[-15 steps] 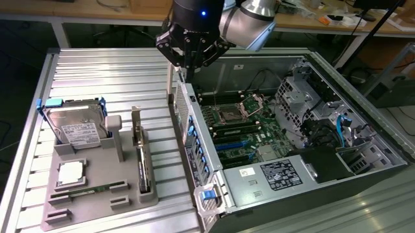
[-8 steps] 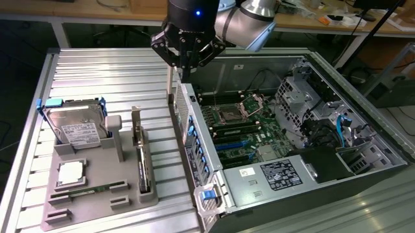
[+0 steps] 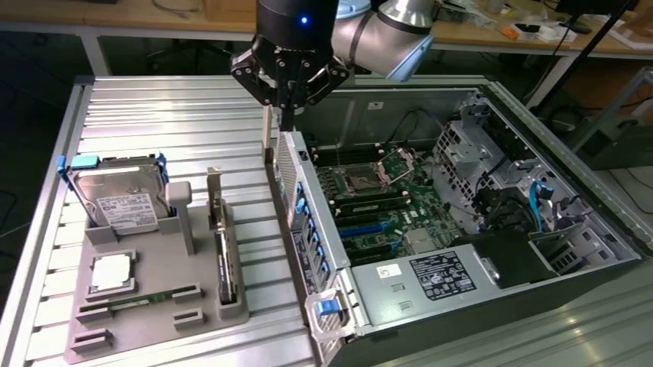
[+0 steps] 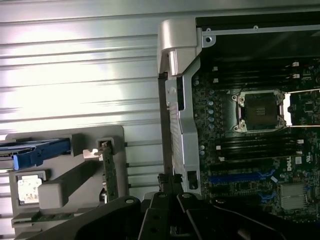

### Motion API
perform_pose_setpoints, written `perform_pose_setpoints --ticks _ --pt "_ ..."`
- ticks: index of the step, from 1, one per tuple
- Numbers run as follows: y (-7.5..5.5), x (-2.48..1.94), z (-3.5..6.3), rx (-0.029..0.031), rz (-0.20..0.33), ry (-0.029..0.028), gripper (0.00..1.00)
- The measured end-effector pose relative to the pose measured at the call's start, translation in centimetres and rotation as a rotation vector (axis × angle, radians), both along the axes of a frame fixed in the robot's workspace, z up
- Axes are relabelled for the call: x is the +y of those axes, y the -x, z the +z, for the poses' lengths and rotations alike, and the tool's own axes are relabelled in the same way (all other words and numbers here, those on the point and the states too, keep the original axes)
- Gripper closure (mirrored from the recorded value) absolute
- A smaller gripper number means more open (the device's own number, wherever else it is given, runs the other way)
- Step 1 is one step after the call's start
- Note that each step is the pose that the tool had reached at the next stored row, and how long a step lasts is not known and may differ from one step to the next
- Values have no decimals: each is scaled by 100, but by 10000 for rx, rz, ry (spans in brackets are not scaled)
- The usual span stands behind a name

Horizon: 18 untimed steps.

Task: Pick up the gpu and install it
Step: 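Reach for the gpu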

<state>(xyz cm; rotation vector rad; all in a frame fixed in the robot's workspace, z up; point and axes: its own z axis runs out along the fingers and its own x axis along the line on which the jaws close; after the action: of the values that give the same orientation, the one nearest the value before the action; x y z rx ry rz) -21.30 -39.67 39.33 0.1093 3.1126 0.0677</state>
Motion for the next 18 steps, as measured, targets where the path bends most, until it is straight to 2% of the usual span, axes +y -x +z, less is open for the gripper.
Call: perform_pose_setpoints --ticks 18 --pt "180 0 0 -1 0 0 89"
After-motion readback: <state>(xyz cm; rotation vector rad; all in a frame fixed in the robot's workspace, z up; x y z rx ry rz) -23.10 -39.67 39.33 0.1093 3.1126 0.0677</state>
